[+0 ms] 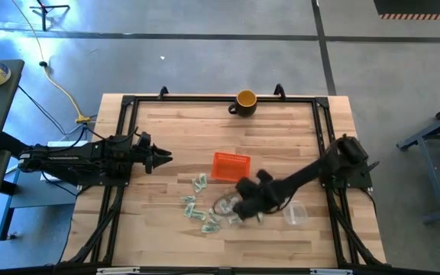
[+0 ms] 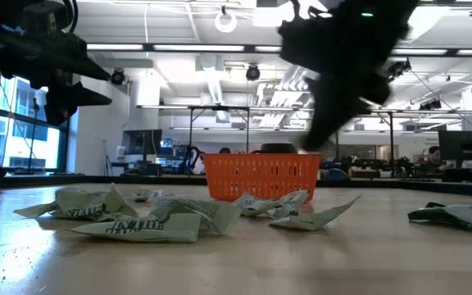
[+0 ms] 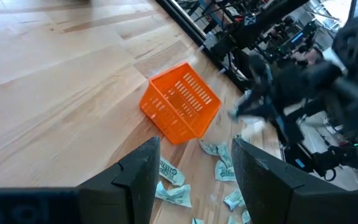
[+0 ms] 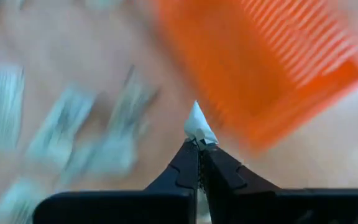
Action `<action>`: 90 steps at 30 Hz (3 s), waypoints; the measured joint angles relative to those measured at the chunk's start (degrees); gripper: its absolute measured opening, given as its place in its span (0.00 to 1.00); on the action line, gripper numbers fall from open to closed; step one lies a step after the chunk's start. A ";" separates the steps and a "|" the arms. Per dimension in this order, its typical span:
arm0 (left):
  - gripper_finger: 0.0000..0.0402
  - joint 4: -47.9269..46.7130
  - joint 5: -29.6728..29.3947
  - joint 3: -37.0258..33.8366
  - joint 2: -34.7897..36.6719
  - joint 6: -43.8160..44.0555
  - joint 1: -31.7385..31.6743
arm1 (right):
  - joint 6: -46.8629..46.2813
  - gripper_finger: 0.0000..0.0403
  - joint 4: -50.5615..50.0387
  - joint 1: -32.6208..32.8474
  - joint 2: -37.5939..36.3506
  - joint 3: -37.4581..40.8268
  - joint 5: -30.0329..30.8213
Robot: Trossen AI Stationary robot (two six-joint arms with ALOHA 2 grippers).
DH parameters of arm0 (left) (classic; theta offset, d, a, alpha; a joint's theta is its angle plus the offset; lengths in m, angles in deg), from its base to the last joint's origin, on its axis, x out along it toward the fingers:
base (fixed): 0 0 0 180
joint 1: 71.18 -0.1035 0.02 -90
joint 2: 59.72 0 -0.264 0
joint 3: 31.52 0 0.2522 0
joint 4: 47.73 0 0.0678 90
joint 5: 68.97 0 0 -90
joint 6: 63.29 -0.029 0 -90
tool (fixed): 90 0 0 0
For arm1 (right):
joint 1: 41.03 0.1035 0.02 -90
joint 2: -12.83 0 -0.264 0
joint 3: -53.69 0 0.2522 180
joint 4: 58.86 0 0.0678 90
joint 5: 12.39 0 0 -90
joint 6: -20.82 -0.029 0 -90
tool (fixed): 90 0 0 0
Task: Pick and place items into bin
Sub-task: Put the light green stevia packet into the orange bin
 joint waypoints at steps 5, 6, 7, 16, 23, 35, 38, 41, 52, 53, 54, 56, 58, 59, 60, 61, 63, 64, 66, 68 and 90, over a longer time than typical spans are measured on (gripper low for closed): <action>0.58 -0.01 -0.01 0.00 0.00 0.00 0.00 | 6.47 0.05 4.38 -8.26 -2.24 -0.15 7.08; 0.58 -0.02 -0.05 0.00 0.00 -0.01 0.00 | 9.22 0.05 7.20 -10.27 -2.14 -0.09 6.00; 0.58 -0.02 -0.41 0.00 -0.02 -0.01 0.00 | 12.88 0.05 11.29 -12.17 -1.65 0.05 3.45; 0.58 -0.12 -4.95 0.00 0.00 3.50 0.00 | 18.81 0.14 17.70 -20.27 0.99 0.02 -10.68; 0.58 -2.25 -6.29 0.00 0.00 4.47 0.00 | 26.73 0.38 16.85 -17.39 1.08 -1.63 -15.81; 0.58 -0.29 12.81 0.37 -12.95 -13.01 1.48 | 31.74 0.59 -1.44 -12.73 -3.62 -4.20 -4.81; 0.58 0.59 13.59 2.66 -19.98 -21.43 3.94 | 33.36 0.58 -6.71 -10.77 -6.16 -4.35 -3.18; 0.58 0.50 12.91 5.40 -26.80 -29.91 6.30 | 32.17 0.57 -13.74 -9.33 -7.63 -4.10 -3.94; 0.58 -1.56 4.74 18.34 -54.37 -46.41 7.54 | 23.47 0.65 -25.01 -1.41 -11.27 -4.07 0.56; 0.58 -2.51 5.10 19.92 -56.94 -48.82 7.54 | 22.70 0.66 -26.37 -0.67 -11.27 -4.07 0.78; 0.58 -3.46 5.18 21.43 -59.17 -51.36 7.53 | 21.80 0.68 -27.72 0.17 -11.27 -4.07 0.72; 0.58 -3.83 4.54 24.77 -63.20 -56.63 7.54 | 19.56 0.70 -30.08 1.86 -11.25 -4.07 0.72; 0.58 -4.88 3.39 27.67 -65.80 -60.46 7.52 | 17.22 0.71 -32.30 3.55 -11.26 -4.07 0.73; 0.58 -5.49 3.18 29.12 -66.81 -61.80 7.52 | 16.08 0.71 -33.37 4.40 -11.25 -4.07 0.75; 0.58 -6.06 3.18 30.45 -67.51 -63.07 7.52 | 14.91 0.71 -34.10 5.25 -11.25 -4.05 0.78; 0.58 -6.47 3.26 31.50 -68.02 -64.49 7.52 | 13.85 0.71 -34.48 6.12 -11.25 -3.92 0.85; 0.58 -7.05 5.15 33.09 -68.99 -67.82 7.50 | 11.65 0.71 -34.98 7.97 -11.27 -3.08 0.90; 0.58 -7.64 6.35 33.40 -69.29 -69.56 7.50 | 10.58 0.71 -35.70 8.89 -11.26 -2.57 0.69; 0.58 -8.42 8.07 33.67 -70.16 -72.36 7.53 | 8.52 0.71 -36.14 10.60 -11.25 -1.14 0.13; 0.58 -9.05 8.95 33.74 -70.76 -73.93 7.54 | 6.31 0.71 -36.17 12.07 -11.25 0.30 -0.51; 0.35 -6.01 7.70 33.77 -76.43 -75.11 7.61 | -2.64 0.71 -35.06 15.60 -11.25 4.92 0.73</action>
